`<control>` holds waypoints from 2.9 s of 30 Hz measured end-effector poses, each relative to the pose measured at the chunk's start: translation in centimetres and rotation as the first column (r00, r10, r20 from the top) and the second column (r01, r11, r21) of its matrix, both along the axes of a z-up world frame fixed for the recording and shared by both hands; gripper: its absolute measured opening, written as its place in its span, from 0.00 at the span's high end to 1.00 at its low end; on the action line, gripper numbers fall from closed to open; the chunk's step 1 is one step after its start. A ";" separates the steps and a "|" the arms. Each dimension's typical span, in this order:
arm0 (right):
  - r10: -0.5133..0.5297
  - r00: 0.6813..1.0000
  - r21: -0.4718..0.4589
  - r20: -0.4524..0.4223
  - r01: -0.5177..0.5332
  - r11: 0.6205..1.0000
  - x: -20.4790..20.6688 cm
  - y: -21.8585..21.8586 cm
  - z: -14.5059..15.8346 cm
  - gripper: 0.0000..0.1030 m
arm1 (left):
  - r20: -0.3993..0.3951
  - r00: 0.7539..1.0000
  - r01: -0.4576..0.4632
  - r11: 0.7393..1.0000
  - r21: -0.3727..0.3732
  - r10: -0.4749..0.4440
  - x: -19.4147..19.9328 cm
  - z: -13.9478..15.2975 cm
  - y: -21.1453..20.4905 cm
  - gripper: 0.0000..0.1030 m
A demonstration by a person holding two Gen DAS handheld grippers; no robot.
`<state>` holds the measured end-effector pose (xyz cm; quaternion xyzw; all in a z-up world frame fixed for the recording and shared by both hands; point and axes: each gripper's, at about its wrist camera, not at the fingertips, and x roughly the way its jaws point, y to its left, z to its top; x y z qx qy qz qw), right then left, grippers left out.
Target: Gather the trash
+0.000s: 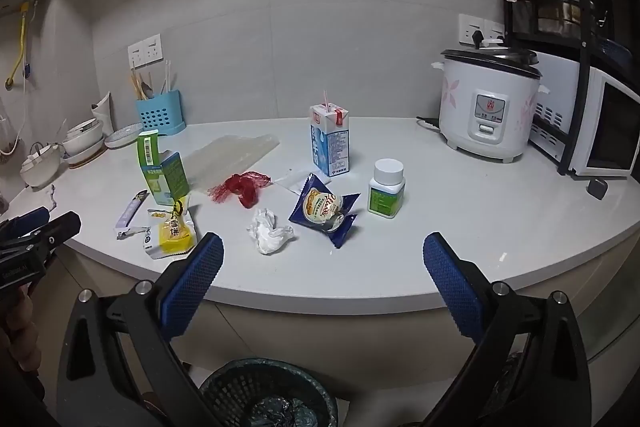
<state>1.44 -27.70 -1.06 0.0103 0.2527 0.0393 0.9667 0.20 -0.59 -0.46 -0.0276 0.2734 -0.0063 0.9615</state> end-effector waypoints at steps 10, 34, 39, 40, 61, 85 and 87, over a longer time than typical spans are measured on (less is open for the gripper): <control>-0.016 1.000 -0.003 0.002 0.016 1.000 0.1 0.0 -0.3 0.07 | -0.001 1.000 0.003 1.000 -0.007 -0.003 -0.1 0.2 0.1 0.06; -0.015 1.000 -0.036 0.012 0.016 0.999 0.5 0.2 0.1 0.07 | -0.017 1.000 0.002 1.000 -0.017 -0.003 0.5 -0.1 -0.3 0.06; -0.014 1.000 -0.020 0.009 0.014 1.000 1.0 0.3 0.4 0.07 | -0.020 1.000 0.010 1.000 -0.002 -0.010 0.5 0.2 -0.1 0.06; -0.015 1.000 -0.018 0.009 0.015 1.000 1.2 0.3 0.6 0.07 | -0.020 1.000 0.010 1.000 -0.001 -0.010 0.5 0.3 -0.1 0.06; -0.014 1.000 -0.014 0.015 0.014 1.000 1.0 0.0 1.3 0.07 | -0.041 0.999 0.028 0.999 -0.015 -0.029 0.5 0.3 -0.7 0.06; -0.015 0.999 -0.033 -0.039 0.014 0.999 4.4 0.7 -1.1 0.07 | -0.074 0.997 0.016 0.998 -0.058 -0.021 4.4 -1.1 0.8 0.06; -0.017 0.999 -0.038 -0.044 0.016 0.999 5.2 0.6 -1.3 0.07 | -0.081 0.997 0.006 0.998 -0.055 -0.010 5.5 -1.2 1.1 0.06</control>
